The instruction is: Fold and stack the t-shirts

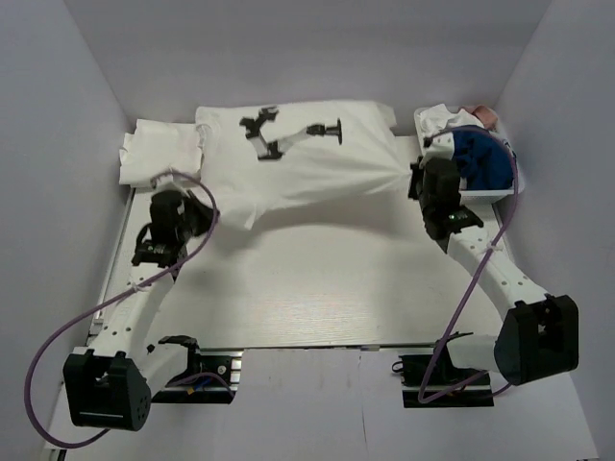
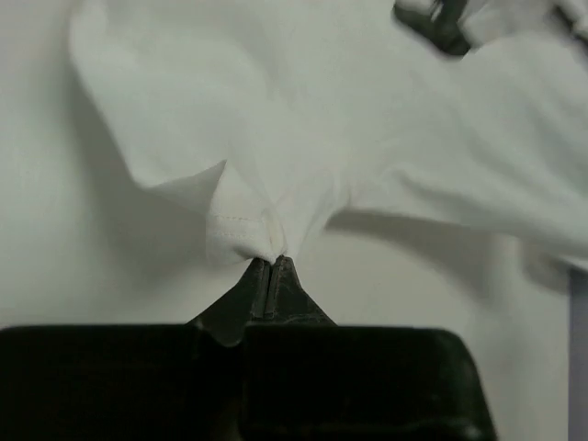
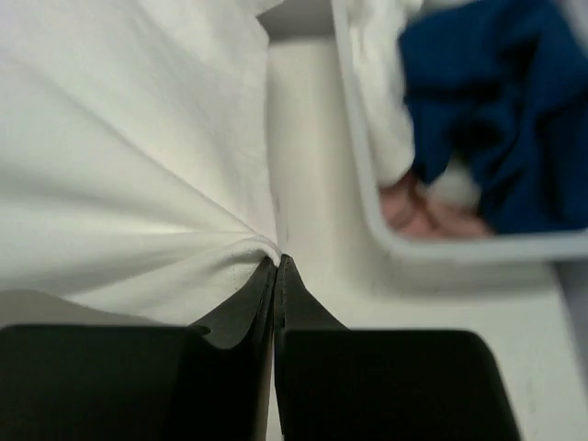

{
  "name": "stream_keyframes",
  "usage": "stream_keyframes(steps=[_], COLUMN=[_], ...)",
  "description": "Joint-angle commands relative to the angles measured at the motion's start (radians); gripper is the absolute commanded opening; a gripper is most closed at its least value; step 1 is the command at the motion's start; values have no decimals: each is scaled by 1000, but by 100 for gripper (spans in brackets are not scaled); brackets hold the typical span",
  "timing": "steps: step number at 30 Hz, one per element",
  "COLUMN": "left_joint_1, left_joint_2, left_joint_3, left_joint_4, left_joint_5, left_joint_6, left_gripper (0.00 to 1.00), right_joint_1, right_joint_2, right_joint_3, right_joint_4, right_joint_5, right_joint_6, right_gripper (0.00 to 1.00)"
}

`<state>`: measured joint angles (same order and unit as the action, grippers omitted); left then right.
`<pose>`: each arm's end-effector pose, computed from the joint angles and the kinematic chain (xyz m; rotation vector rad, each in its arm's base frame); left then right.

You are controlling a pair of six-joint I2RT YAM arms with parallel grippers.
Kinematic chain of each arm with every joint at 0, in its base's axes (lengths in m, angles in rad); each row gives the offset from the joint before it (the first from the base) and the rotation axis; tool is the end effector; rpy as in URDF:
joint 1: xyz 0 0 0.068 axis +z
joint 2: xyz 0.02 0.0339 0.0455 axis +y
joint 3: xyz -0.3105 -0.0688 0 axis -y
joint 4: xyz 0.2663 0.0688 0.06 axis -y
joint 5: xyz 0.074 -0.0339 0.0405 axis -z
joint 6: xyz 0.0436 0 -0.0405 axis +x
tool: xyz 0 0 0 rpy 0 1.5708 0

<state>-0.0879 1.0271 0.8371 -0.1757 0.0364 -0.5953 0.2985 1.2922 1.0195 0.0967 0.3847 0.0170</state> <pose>0.2409 -0.0228 0.3458 -0.4700 1.9107 -0.4871 0.3105 0.0784 0.3781 0.0364 1.7346 -0.1040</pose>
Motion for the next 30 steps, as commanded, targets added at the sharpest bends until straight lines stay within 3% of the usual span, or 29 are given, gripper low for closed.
stream_keyframes(steps=[1,6,7,10,14,20,28,30], left_joint_1=[-3,-3,-3,-12,-12,-12,-12,-12], left_joint_2=[-134,-292,-306,-306,-288,-288,-124,-46], left_joint_3=[-139,-326,-343,-374,-383,-340,-290,-233], left_joint_4=[-151,-350,-387,-433,-472,-395,-165,-156], left_joint_5=[132,186,206,307,329,318,413,346], left_joint_6=[-116,-126,-126,-126,-126,-126,-126,-126], left_gripper=[0,0,0,0,0,0,0,0], right_joint_1=[-2,-4,-4,-7,-6,-4,-13,-15], right_joint_2=[-129,-110,-97,-54,-59,-149,-206,-197], right_joint_3=[-146,-291,-294,-361,-443,-441,-365,-345], right_joint_4=[-85,-260,-343,-368,-411,-423,-437,-445], right_joint_5=[0,42,52,31,20,54,135,147], right_joint_6=[176,456,481,558,623,614,610,632], right_gripper=[0,0,0,0,0,0,0,0])
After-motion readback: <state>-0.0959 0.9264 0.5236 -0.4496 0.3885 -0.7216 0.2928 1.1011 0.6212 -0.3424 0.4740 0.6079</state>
